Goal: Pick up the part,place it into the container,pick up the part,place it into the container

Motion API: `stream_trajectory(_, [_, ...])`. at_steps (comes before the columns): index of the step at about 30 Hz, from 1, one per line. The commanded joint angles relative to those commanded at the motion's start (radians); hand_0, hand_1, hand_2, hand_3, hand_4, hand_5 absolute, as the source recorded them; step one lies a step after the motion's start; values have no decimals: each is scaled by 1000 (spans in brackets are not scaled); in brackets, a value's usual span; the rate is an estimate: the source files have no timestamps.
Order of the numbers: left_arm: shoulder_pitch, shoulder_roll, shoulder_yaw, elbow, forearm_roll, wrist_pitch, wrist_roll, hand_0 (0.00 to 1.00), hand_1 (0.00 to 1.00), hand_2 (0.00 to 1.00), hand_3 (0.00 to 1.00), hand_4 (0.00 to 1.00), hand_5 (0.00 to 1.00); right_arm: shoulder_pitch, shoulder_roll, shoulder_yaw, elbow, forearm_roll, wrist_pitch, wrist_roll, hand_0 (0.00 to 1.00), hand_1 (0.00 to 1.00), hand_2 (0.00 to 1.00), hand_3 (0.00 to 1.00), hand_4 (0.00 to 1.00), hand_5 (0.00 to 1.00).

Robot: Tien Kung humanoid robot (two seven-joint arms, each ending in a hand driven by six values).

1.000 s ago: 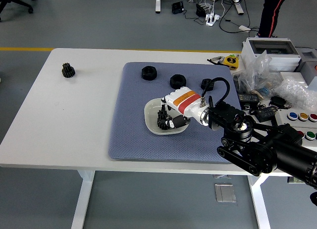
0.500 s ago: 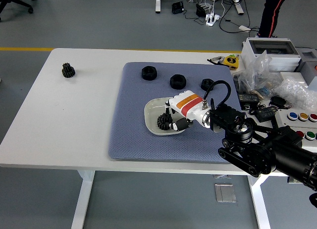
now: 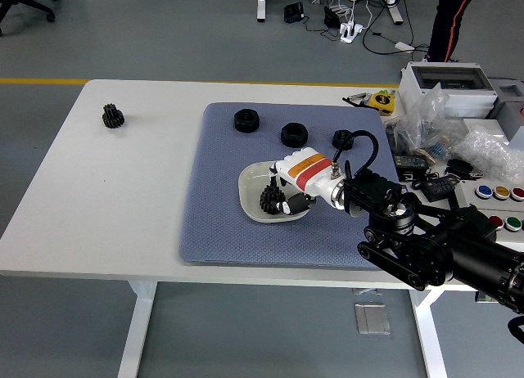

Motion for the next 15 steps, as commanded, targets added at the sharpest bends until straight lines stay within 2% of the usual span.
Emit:
stream_trajectory(5, [1, 0, -1, 0, 1, 0, 0, 635, 636, 627, 566, 647, 552, -1, 1, 1, -7, 0, 11, 6, 175, 417, 572, 642, 821, 380])
stream_trajectory(6, [1, 0, -1, 0, 2, 0, 0, 633, 635, 628, 566, 646, 549, -1, 1, 1, -9, 0, 11, 7, 177, 423, 627, 787, 930, 419])
stream_trajectory(15, [1, -1, -5, 0, 9, 0, 2, 634, 635, 628, 566, 645, 548, 0, 1, 9, -12, -1, 7, 9, 180, 423, 657, 810, 960, 424])
